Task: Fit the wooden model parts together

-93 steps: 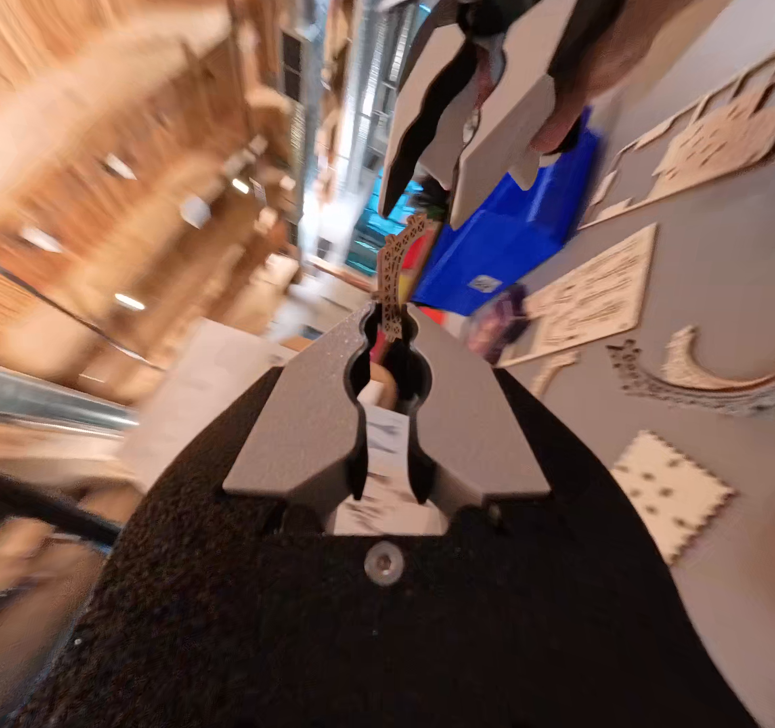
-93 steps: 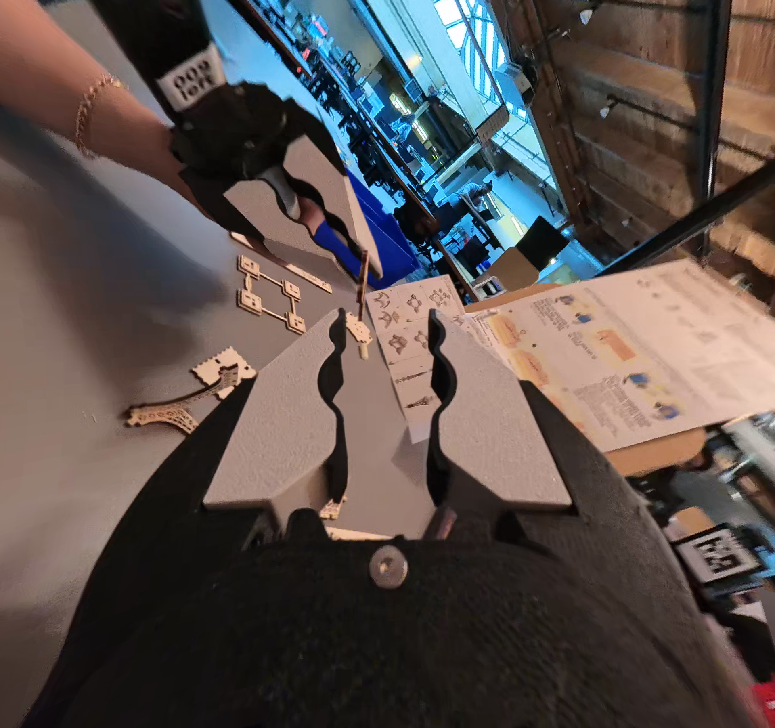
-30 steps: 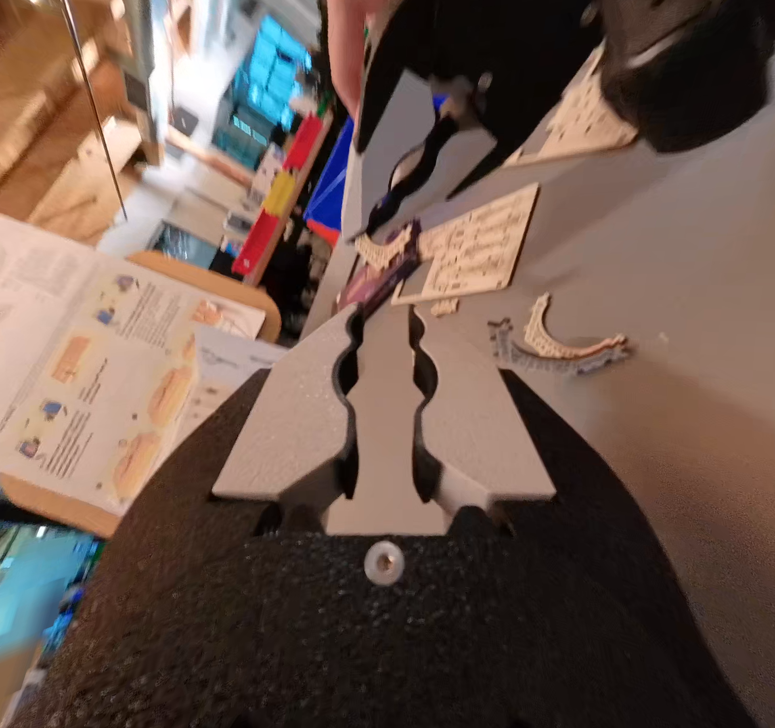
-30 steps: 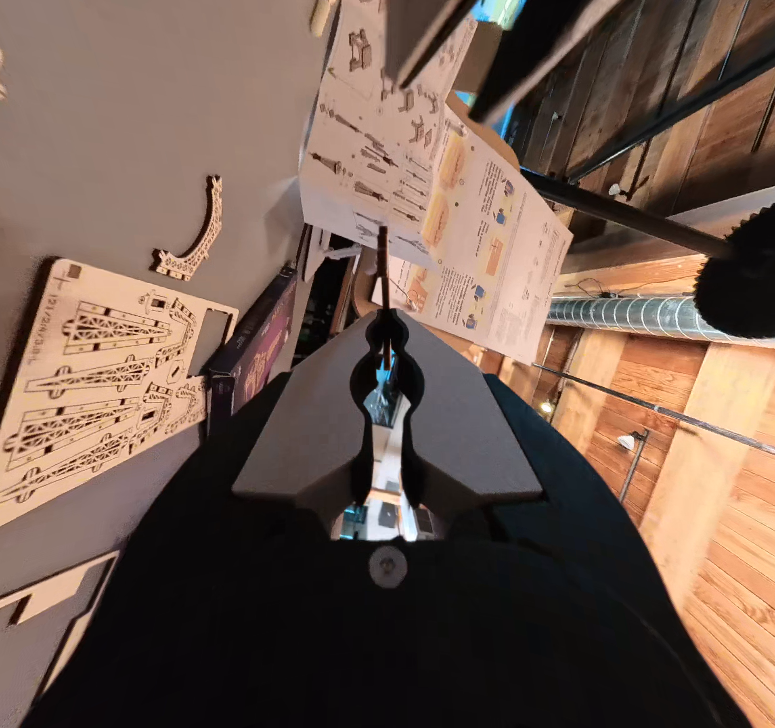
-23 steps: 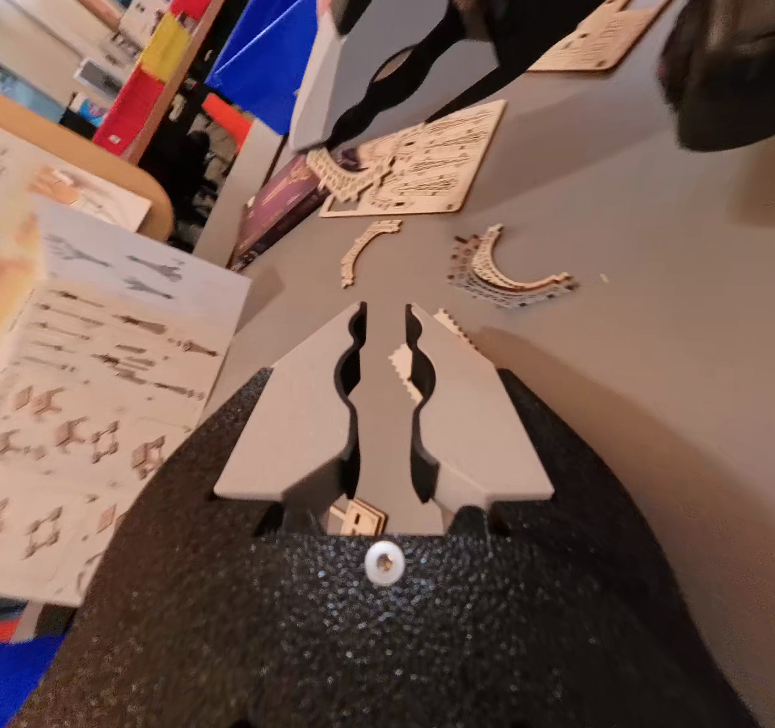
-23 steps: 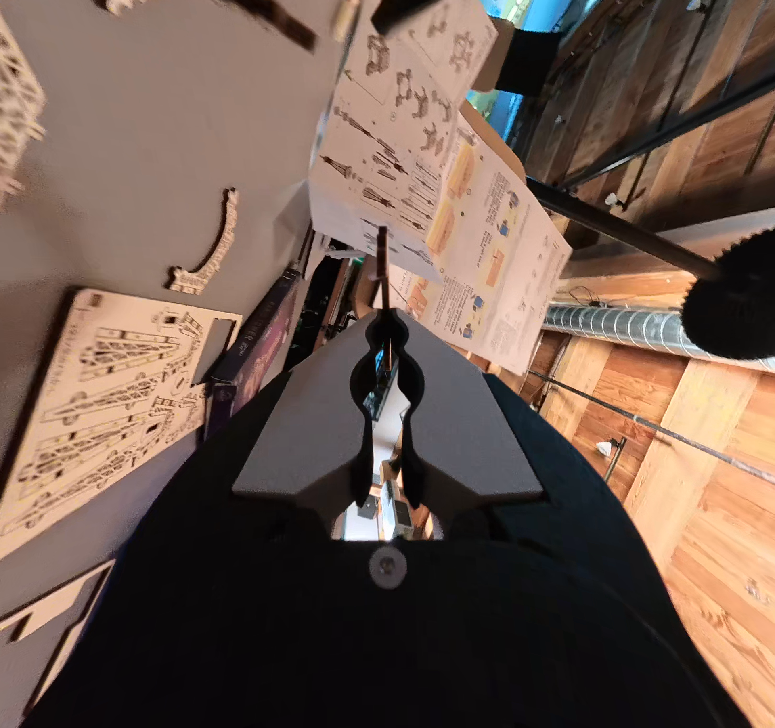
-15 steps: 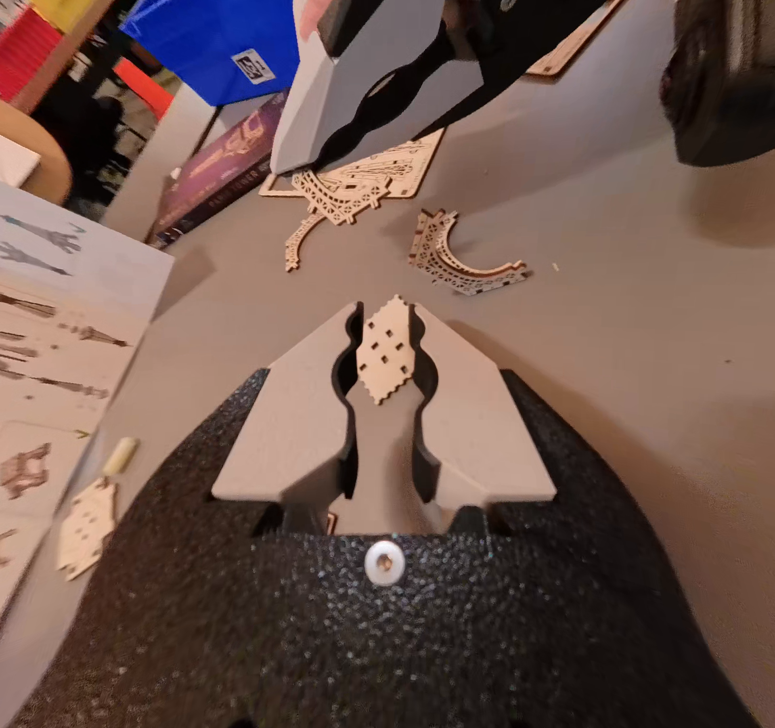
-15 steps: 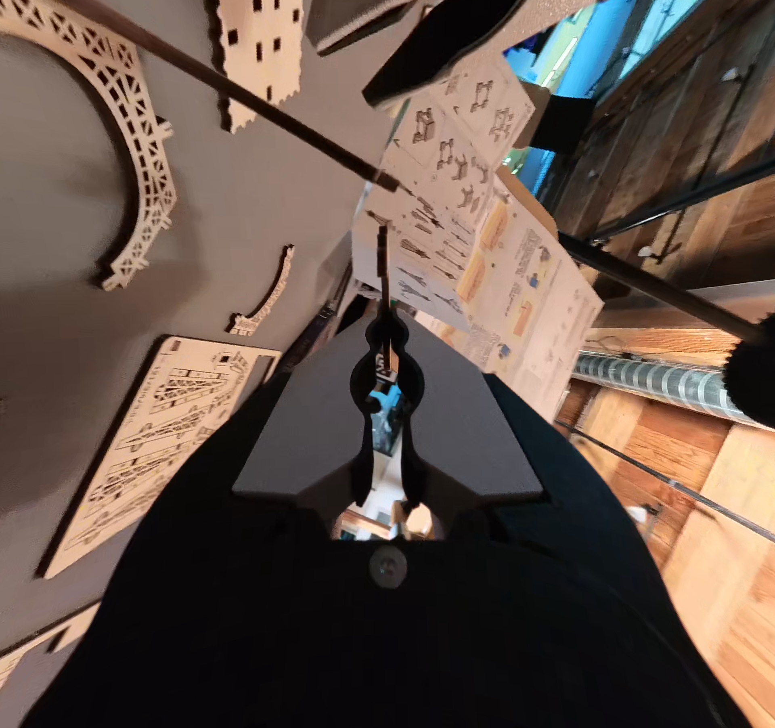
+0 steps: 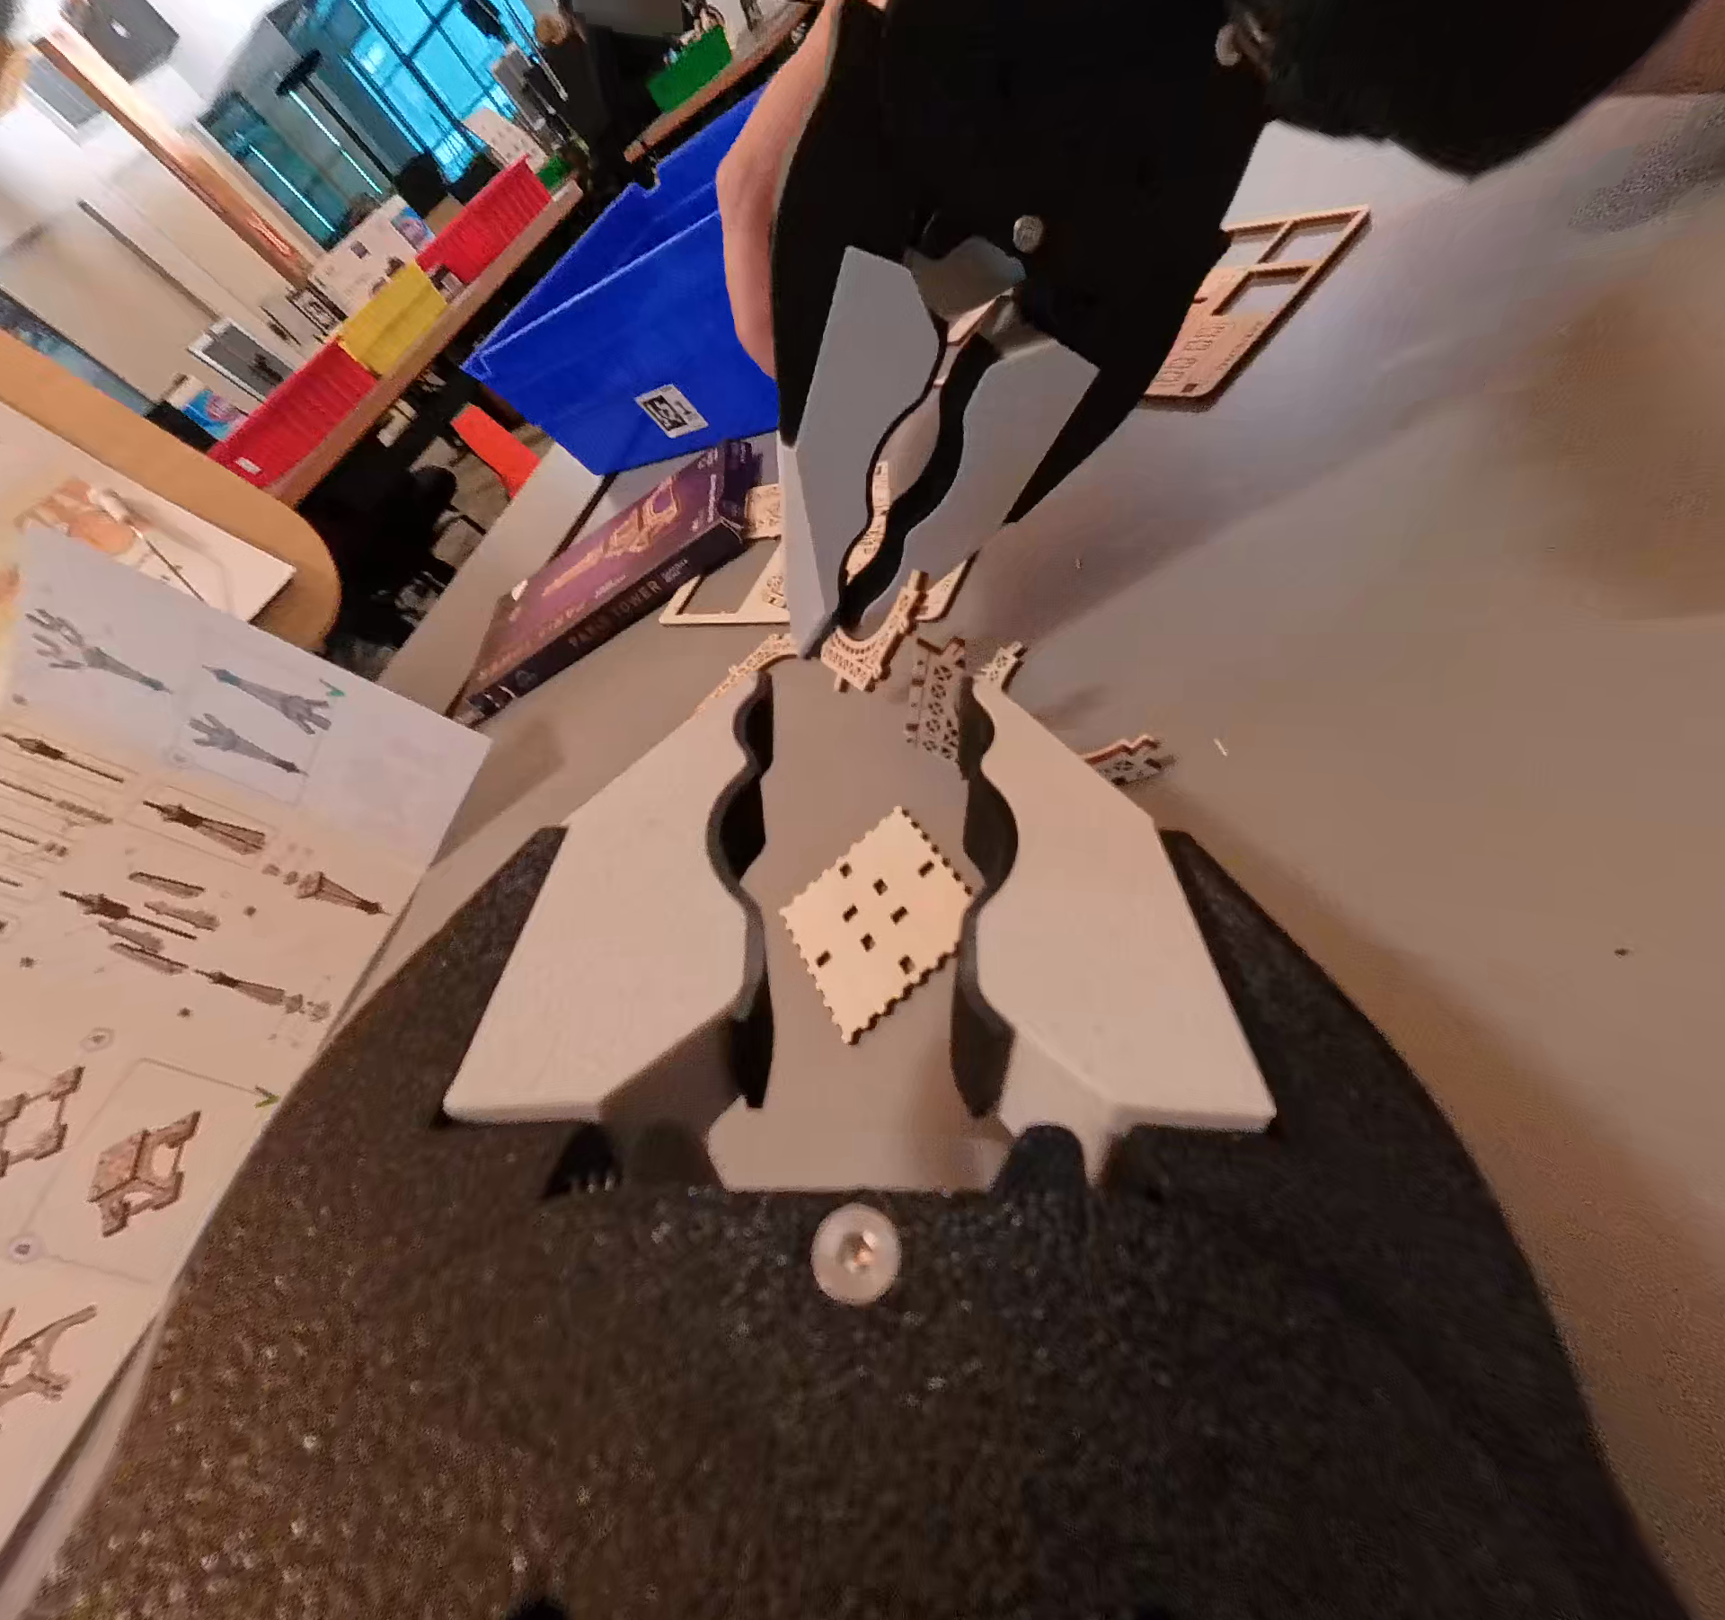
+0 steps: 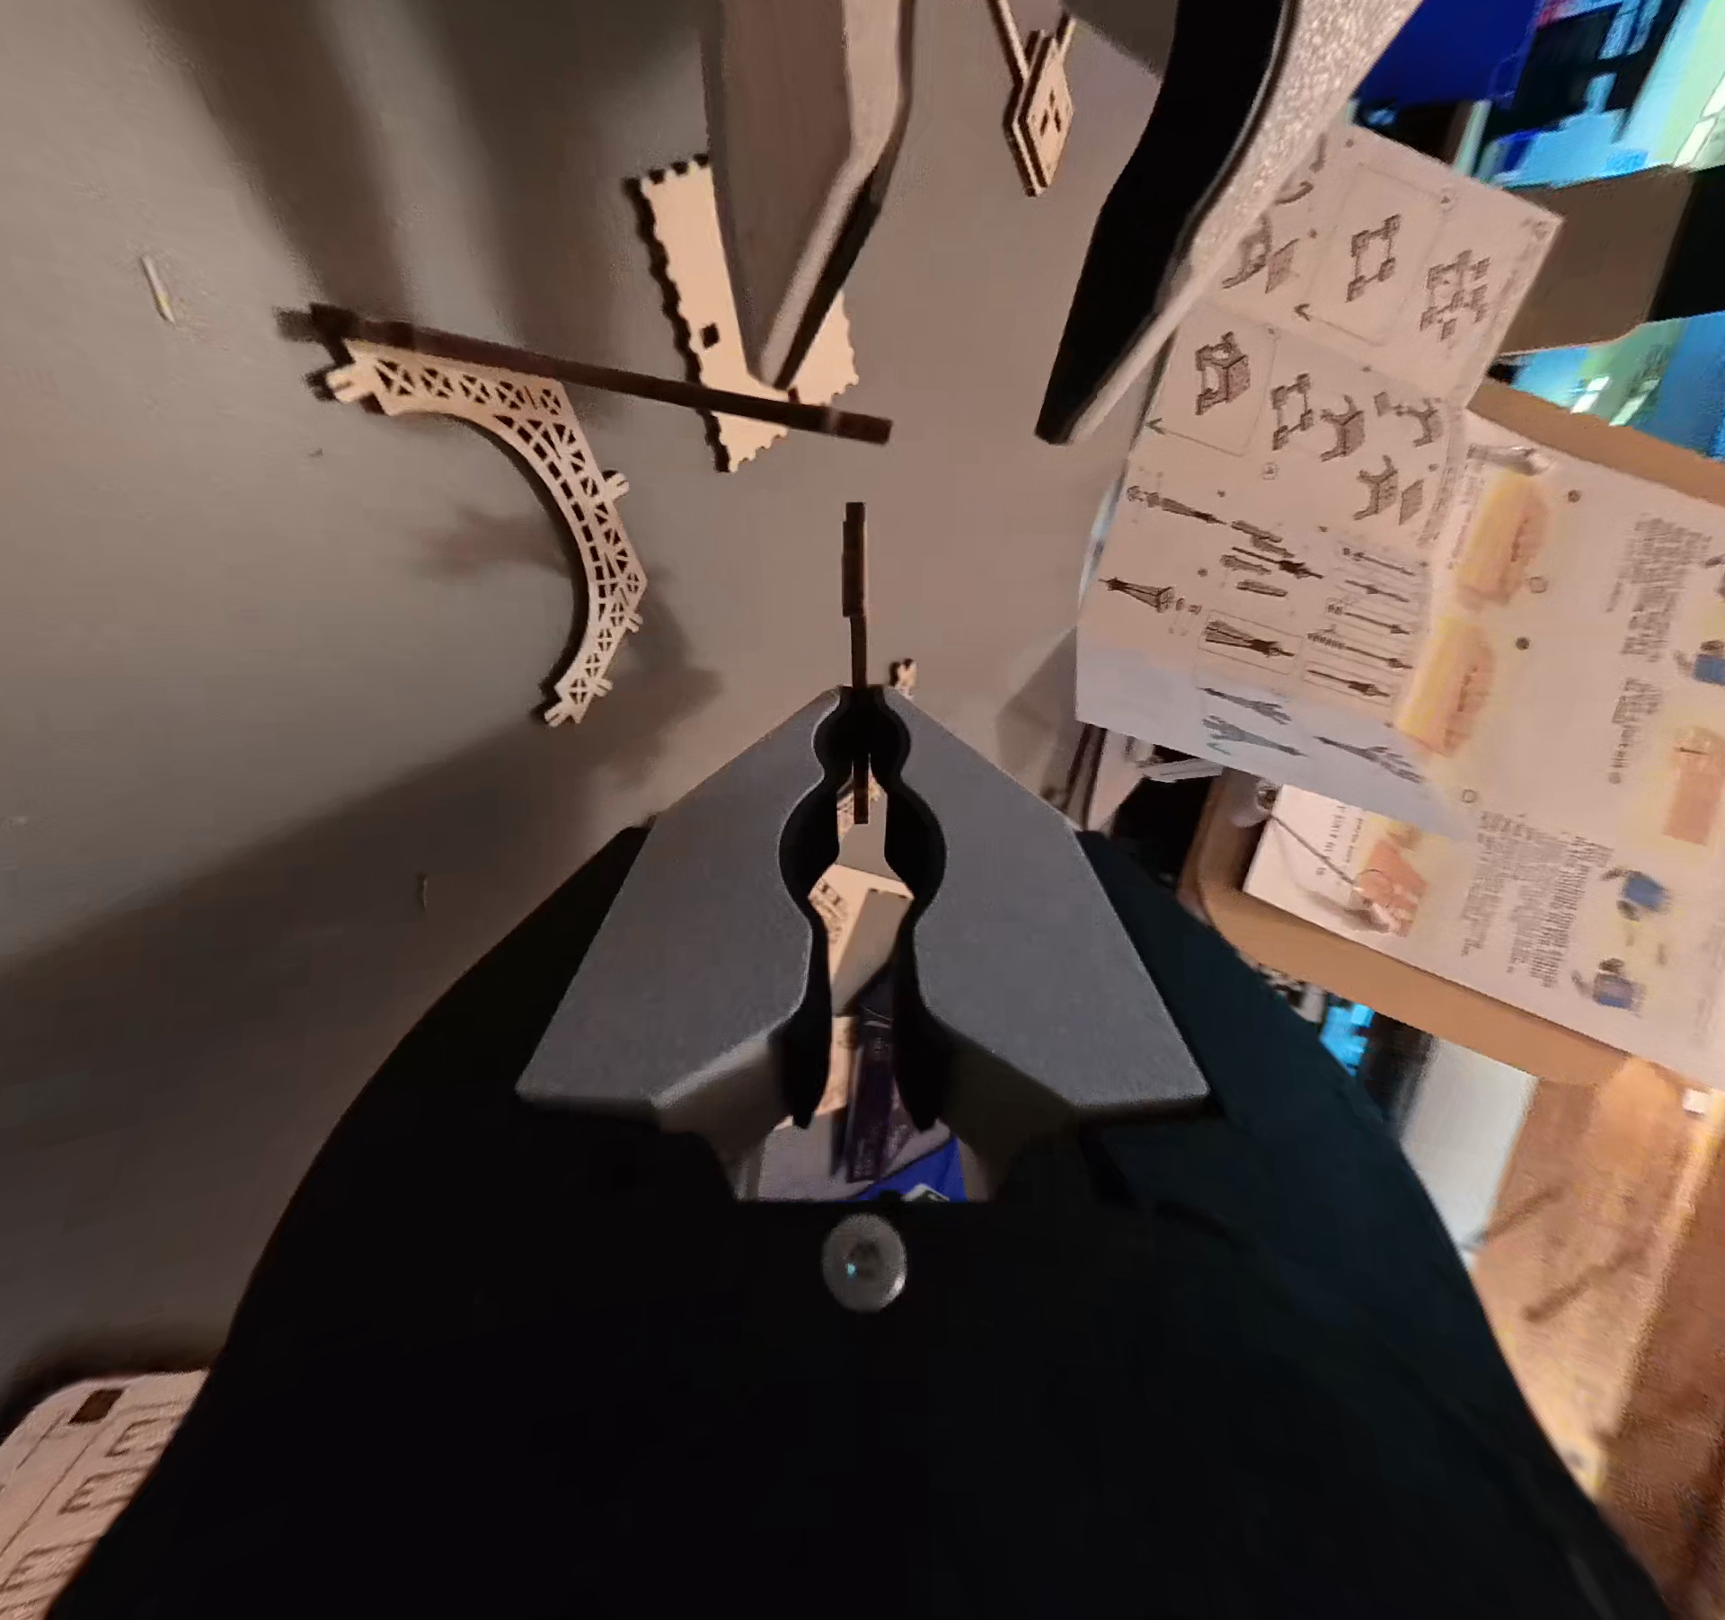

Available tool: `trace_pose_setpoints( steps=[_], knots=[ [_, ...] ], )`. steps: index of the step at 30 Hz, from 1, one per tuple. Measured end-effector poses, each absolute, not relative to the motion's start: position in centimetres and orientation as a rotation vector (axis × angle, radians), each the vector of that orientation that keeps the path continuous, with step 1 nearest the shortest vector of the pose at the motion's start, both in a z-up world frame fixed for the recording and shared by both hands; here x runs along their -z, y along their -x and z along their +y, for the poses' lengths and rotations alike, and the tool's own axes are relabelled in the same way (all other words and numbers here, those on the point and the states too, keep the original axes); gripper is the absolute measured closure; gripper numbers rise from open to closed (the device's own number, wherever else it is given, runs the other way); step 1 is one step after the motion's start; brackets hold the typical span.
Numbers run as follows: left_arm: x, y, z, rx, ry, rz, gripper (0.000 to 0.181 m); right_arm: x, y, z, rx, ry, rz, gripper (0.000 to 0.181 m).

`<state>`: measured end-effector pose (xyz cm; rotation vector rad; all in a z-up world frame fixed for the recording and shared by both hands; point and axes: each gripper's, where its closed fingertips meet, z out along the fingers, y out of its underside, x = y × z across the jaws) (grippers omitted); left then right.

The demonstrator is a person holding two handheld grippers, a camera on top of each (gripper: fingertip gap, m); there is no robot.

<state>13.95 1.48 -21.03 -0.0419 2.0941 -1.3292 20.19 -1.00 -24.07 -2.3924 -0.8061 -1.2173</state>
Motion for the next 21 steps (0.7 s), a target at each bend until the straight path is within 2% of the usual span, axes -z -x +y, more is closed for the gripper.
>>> trace_pose_setpoints(
  steps=[21],
  knots=[
    [21.5, -14.0, 0.0, 1.277, 0.000, 2.108, 0.157, 24.9, -18.4, -0.9, 0.930, 2.522, -0.723, 0.181]
  ],
)
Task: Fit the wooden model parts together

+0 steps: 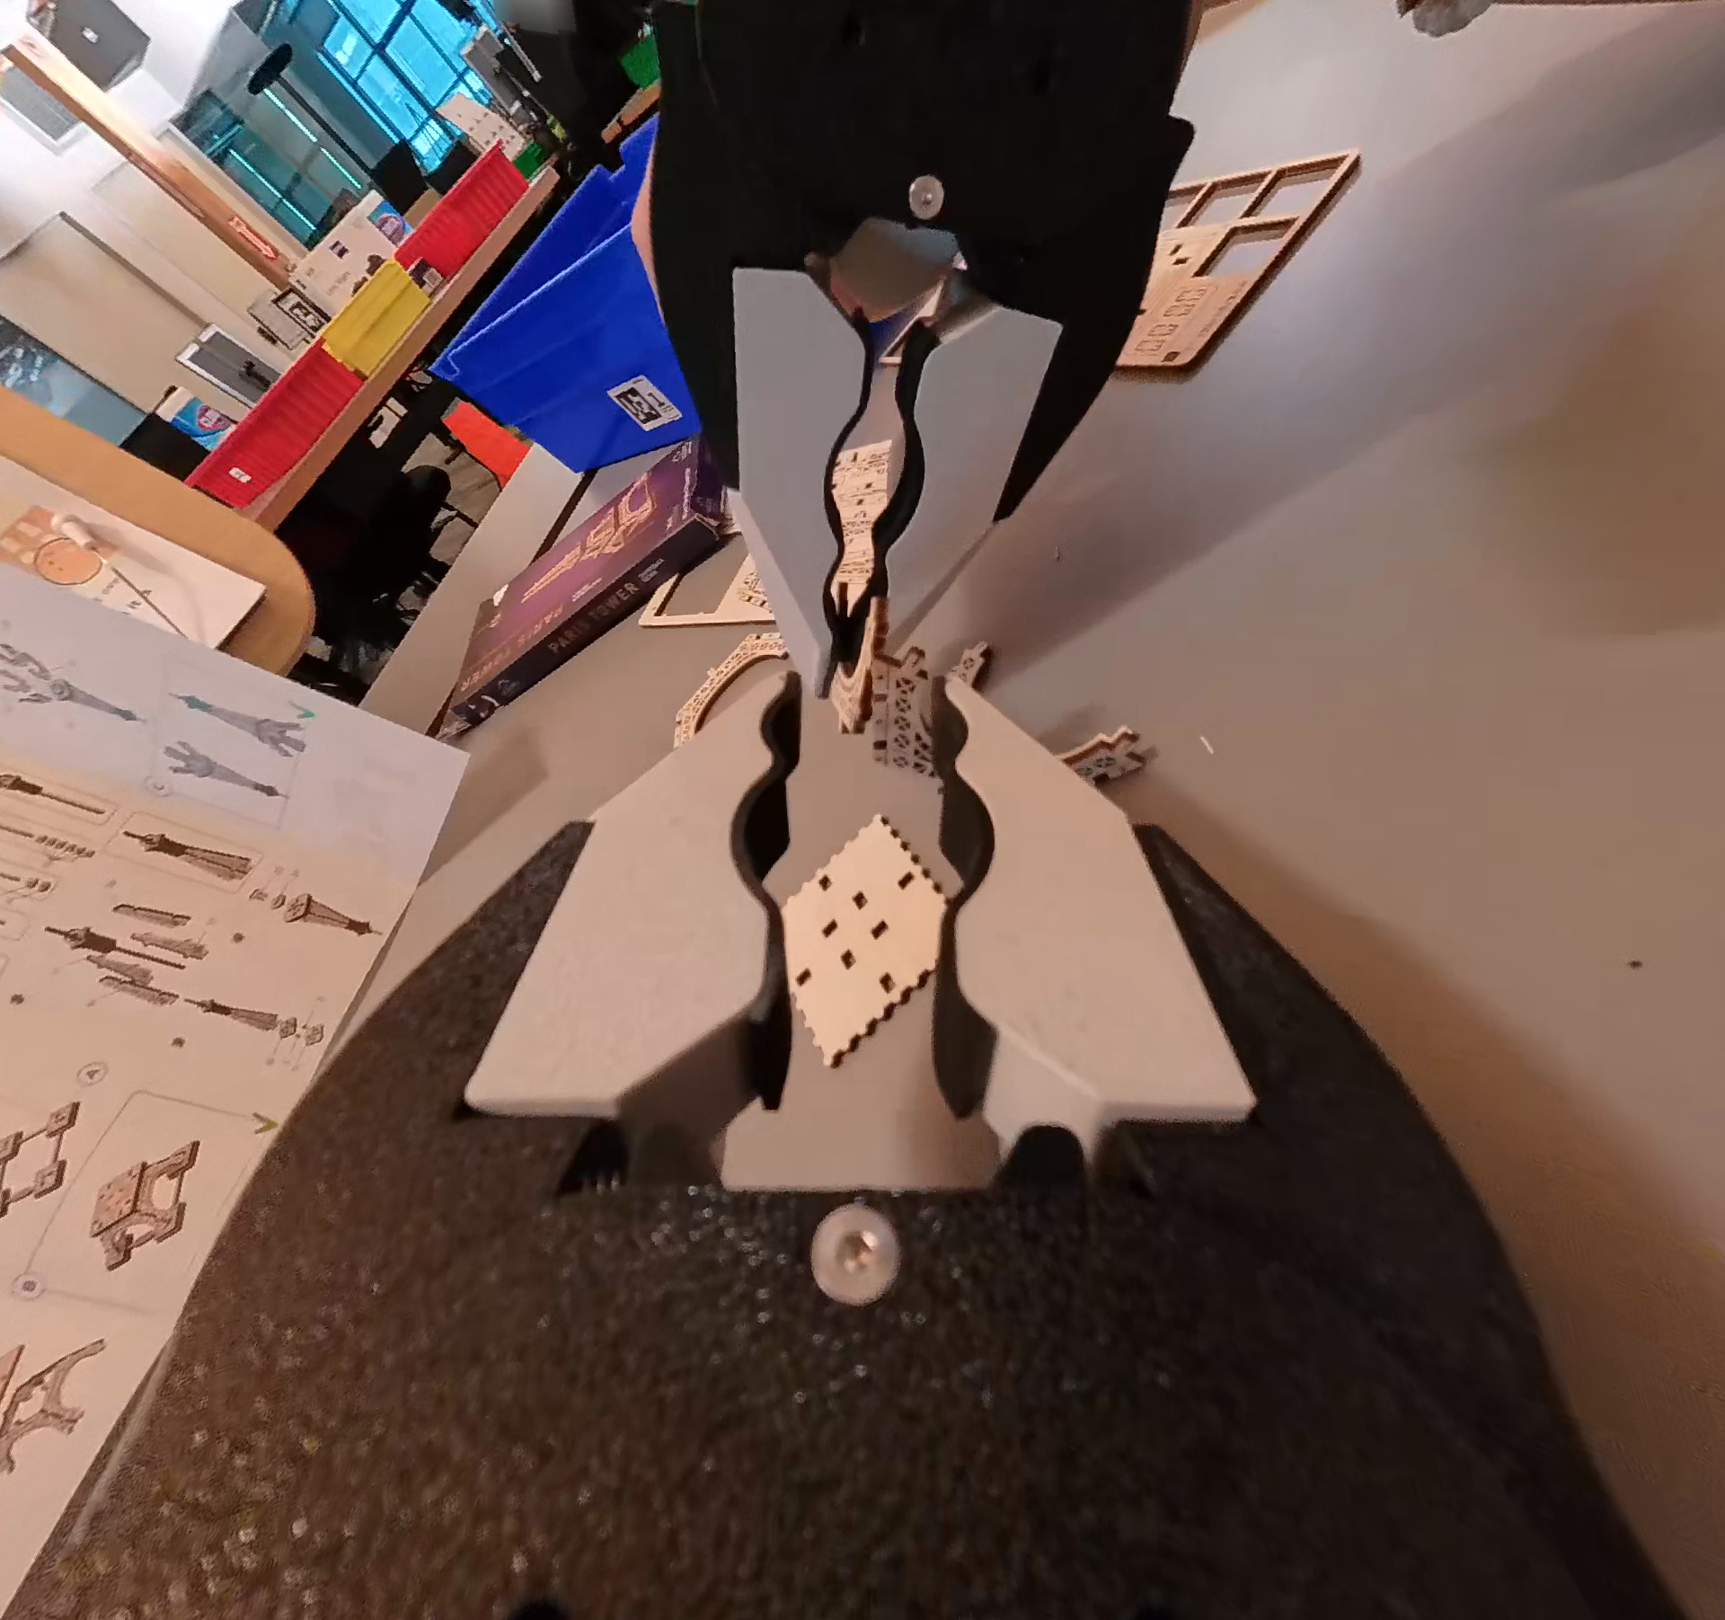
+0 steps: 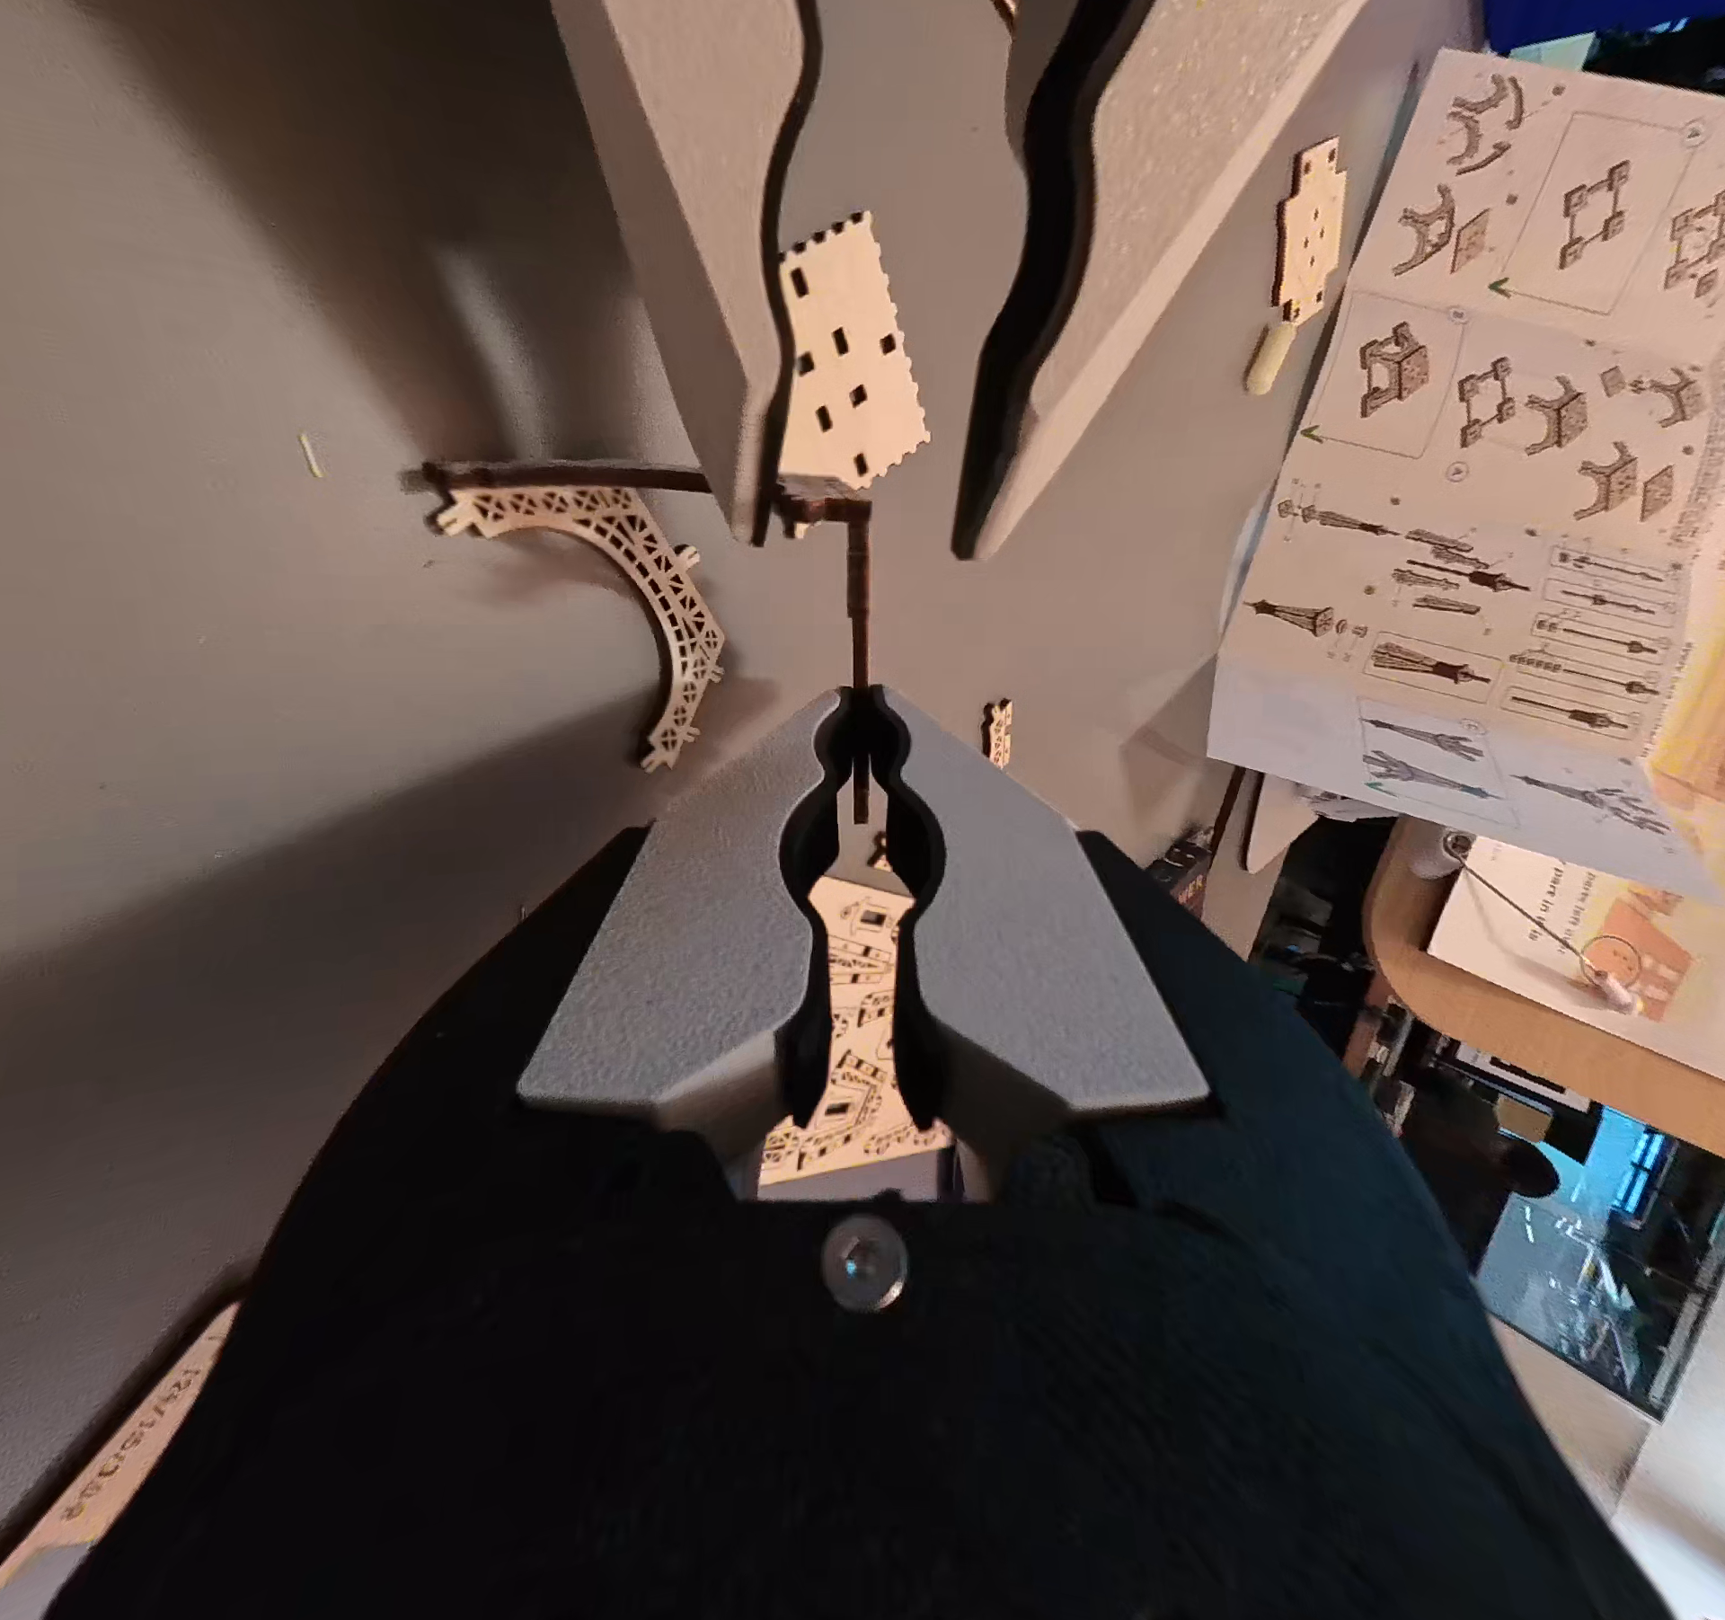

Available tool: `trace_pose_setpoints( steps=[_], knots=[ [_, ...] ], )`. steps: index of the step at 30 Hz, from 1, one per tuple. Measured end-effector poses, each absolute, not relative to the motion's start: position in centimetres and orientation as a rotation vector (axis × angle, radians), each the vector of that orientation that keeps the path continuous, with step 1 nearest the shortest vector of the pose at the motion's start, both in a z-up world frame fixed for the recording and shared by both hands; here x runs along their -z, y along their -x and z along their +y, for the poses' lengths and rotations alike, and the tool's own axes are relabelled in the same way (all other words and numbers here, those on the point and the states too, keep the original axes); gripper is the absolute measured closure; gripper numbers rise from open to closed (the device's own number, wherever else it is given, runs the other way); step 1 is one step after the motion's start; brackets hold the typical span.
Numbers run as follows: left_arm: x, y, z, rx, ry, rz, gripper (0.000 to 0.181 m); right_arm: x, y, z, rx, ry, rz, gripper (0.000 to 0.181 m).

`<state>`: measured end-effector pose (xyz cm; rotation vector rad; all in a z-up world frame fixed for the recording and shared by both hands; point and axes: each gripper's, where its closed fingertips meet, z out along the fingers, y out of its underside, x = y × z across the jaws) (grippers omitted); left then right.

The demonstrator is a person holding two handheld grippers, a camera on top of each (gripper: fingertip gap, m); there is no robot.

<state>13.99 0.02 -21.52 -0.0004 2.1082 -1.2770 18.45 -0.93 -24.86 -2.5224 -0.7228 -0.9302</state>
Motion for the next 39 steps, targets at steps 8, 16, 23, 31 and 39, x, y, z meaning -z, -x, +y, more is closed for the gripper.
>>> trace_pose_setpoints(
  steps=[8, 16, 23, 31, 39],
  knots=[
    [21.6, -13.7, -0.2, 1.262, -0.029, 2.106, 0.159, 25.0, -18.3, -1.0, 0.838, 2.547, -0.707, 0.181],
    [21.7, -13.8, 0.1, 1.222, 0.049, 2.141, 0.147, 25.2, -18.2, -0.3, 0.741, 2.524, -0.804, 0.181],
    [21.6, -14.1, 0.2, 1.226, 0.080, 2.131, 0.148, 24.9, -17.5, 0.2, 0.701, 2.499, -0.826, 0.181],
    [21.6, -13.9, -0.2, 1.197, 0.033, 2.105, 0.160, 24.9, -18.0, -0.2, 0.757, 2.540, -0.834, 0.181],
    [21.8, -14.0, -0.3, 1.179, 0.031, 2.103, 0.162, 25.5, -17.7, -0.5, 0.728, 2.571, -0.856, 0.181]
  ],
)
